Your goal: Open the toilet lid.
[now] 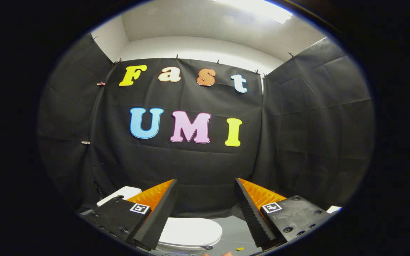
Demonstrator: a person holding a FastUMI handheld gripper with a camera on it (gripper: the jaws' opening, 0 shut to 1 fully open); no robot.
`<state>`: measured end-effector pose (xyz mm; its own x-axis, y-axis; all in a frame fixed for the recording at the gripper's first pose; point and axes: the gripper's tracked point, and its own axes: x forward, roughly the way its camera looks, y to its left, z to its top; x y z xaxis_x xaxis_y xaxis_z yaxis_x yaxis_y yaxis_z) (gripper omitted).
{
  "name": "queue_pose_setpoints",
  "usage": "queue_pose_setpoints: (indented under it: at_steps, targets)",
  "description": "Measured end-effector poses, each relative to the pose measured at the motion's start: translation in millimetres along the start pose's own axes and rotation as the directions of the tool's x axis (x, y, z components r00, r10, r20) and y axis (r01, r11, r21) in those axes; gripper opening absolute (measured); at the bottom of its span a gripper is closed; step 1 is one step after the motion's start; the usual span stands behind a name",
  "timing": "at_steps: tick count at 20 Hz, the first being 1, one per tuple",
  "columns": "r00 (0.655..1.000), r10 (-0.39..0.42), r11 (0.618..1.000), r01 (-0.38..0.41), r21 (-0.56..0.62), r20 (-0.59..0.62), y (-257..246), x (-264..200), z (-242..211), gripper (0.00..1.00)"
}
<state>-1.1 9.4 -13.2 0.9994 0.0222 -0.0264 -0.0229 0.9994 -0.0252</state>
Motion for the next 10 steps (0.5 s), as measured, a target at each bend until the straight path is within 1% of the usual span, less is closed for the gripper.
queue_pose_setpoints:
  at_steps: [6, 10]
  targets:
    - [1.000, 0.001, 1.000, -0.001, -0.004, 0.002, 0.7, 0.5, -3.7, 0.98]
    - [1.000, 0.017, 1.000, -0.017, -0.008, 0.026, 2.5, 3.0, -7.7, 0.98]
